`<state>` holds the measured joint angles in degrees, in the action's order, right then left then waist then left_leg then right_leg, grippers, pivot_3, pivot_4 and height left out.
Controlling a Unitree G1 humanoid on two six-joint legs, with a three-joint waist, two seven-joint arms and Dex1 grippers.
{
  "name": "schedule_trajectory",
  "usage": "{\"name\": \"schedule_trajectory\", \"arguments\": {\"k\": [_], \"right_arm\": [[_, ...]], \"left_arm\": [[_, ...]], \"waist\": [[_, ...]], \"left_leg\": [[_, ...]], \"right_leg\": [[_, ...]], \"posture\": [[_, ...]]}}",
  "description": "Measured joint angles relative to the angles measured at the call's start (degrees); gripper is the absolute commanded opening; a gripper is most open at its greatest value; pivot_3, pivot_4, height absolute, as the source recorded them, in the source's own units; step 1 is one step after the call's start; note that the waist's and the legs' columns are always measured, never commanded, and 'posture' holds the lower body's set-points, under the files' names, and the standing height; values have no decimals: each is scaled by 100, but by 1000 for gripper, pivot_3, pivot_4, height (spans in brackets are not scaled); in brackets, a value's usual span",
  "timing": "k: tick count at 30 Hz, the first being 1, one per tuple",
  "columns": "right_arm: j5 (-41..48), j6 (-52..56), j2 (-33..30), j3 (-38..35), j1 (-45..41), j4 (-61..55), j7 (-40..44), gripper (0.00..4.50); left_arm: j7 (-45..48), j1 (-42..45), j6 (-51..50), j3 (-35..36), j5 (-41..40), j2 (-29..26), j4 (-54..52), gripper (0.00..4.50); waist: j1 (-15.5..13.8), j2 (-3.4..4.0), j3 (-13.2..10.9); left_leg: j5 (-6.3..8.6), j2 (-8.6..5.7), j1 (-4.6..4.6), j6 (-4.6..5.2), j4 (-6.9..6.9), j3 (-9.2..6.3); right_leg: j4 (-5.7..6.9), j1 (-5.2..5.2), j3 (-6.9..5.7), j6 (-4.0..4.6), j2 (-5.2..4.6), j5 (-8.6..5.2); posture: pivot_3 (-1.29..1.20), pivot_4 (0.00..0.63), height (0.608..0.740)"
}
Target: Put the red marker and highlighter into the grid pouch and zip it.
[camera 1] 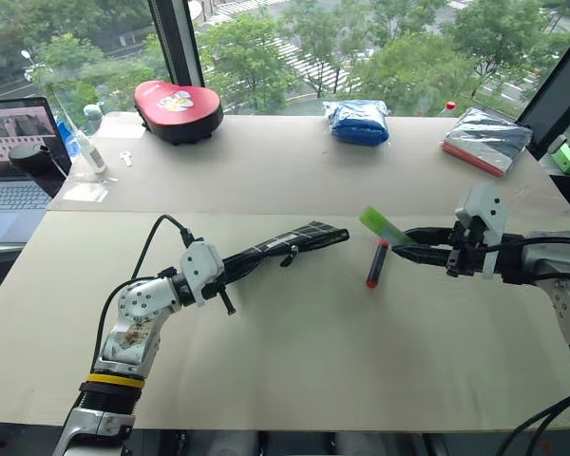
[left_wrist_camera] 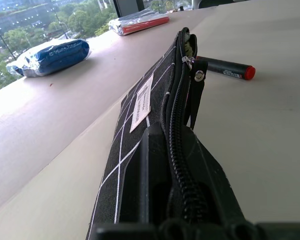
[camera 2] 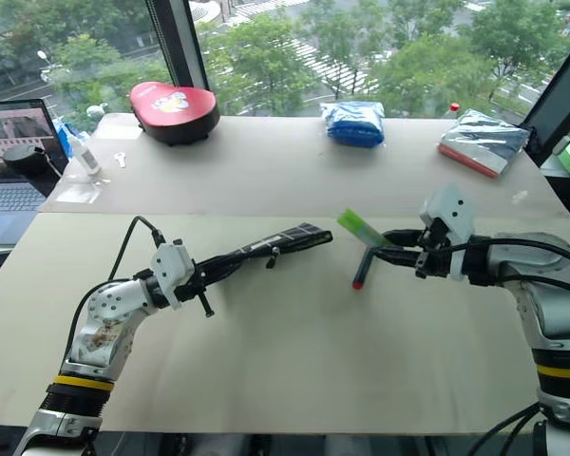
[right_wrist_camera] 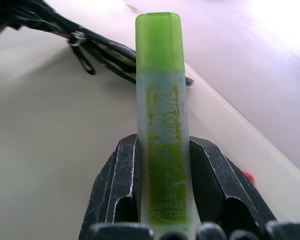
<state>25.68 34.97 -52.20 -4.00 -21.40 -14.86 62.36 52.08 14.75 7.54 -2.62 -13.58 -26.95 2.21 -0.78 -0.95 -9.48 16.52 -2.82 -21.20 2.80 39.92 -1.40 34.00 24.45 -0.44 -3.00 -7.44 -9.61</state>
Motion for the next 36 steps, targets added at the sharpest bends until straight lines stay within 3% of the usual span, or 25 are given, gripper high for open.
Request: {"name": "schedule_trajectory", "arguments": {"k": [8, 19, 28, 36], "right_arm": [[-787, -121, 231, 1040, -224, 172, -315, 1009], [-1015, -232, 323, 1166, -301, 471, -293, 1009], [-177, 144, 168, 707, -177, -33, 170, 1009], [-645, 236, 111, 1038, -348, 376, -128, 1009]], "left_arm": [[39, 15, 27, -31, 8, 22, 19, 0], [74, 7, 250, -93, 62, 16, 88, 0], [117, -11, 366, -111, 204, 11, 104, 0], [136, -9, 409, -117, 220, 12, 144, 0]], "waist": [[17, 0, 0], [14, 0, 0], [12, 0, 0], [14, 0, 0]], "left_leg": [[-1, -1, 0, -3, 0, 1], [-1, -1, -4, -2, -1, 1], [0, 1, -4, -1, -1, 0], [-1, 0, -4, -1, -1, 1]], "right_leg": [[2, 5, 0, 0, 0, 0], [0, 6, -2, 0, 0, 0], [0, 6, -2, 0, 0, 0], [0, 7, -3, 0, 0, 0]], "posture": [[0, 150, 740], [0, 150, 740], [0, 150, 740], [0, 150, 740]]}}
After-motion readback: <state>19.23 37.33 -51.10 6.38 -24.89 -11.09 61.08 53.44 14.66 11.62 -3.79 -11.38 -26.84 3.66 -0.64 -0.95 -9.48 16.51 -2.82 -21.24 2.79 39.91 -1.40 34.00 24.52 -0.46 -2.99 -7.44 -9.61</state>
